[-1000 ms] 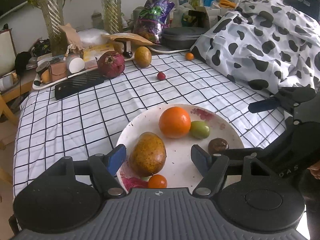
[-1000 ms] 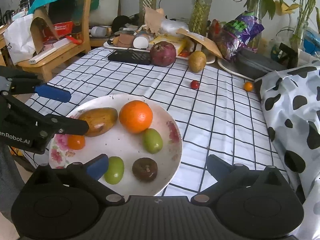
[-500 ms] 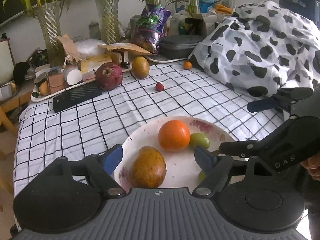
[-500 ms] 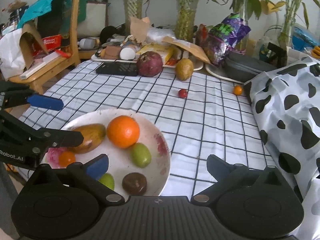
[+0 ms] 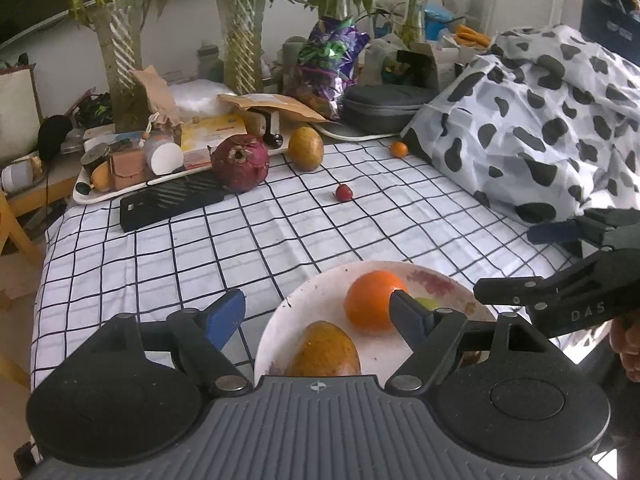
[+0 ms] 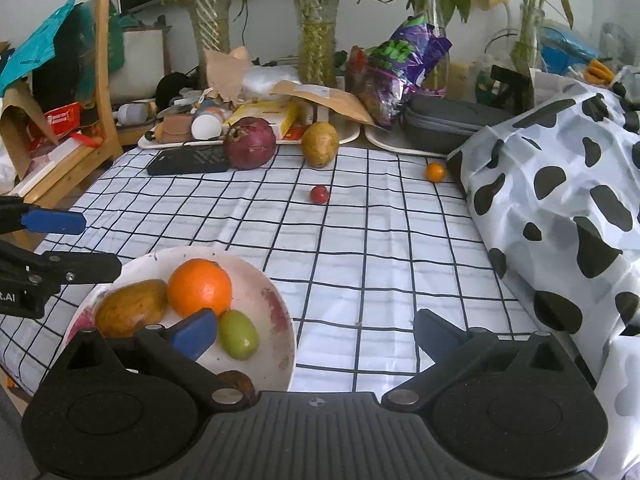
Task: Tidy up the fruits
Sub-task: 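Lift both open tools away from the plate, then move both tools toward the red dragon fruit and small red tomato, then grasp the red dragon fruit with the left tool while the right grasps the red tomato, then carry the dragon fruit and red tomato in both tools over the white plate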
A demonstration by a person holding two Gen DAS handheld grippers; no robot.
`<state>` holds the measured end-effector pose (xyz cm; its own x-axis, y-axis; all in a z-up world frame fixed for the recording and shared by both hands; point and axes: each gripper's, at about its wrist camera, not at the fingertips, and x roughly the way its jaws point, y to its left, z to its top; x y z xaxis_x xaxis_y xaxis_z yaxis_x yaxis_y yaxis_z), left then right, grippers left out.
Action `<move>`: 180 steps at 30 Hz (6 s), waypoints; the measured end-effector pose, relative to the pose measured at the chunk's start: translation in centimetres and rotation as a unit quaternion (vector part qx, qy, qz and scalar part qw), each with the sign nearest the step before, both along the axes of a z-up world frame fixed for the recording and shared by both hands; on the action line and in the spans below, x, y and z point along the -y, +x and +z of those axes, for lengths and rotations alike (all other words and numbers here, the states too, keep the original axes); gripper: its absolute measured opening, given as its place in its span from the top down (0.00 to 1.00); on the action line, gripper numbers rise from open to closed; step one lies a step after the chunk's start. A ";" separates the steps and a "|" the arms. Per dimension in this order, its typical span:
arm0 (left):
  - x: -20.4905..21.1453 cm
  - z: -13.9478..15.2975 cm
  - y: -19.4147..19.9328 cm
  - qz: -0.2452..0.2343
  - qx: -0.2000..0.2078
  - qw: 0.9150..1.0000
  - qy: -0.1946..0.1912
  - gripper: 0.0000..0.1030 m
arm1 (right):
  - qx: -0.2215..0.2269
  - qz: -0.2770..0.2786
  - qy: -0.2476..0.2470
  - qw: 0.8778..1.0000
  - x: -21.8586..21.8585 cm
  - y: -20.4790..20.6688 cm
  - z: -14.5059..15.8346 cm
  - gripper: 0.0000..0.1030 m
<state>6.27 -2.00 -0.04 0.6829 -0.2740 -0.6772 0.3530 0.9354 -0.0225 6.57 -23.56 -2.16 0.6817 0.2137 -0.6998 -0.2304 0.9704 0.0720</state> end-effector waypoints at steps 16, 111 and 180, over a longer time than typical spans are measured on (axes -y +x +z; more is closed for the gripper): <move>0.0 -0.2 2.6 0.003 0.000 1.000 0.004 0.24 | 0.001 0.009 -0.014 1.000 -0.6 2.3 -0.5 0.00; 0.0 -6.6 23.8 0.088 0.041 0.995 -0.019 0.12 | -0.027 0.103 0.008 0.994 -2.9 21.3 -4.5 0.78; 2.7 0.1 0.4 -0.052 0.034 0.998 -0.010 0.34 | 0.020 0.089 0.047 0.995 -1.4 3.5 1.5 0.78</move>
<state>6.70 -4.68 0.04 0.6937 -0.3587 -0.6246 0.4497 0.8931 -0.0134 10.05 -22.13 -0.67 0.6539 0.3968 -0.6442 -0.4027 0.9033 0.1477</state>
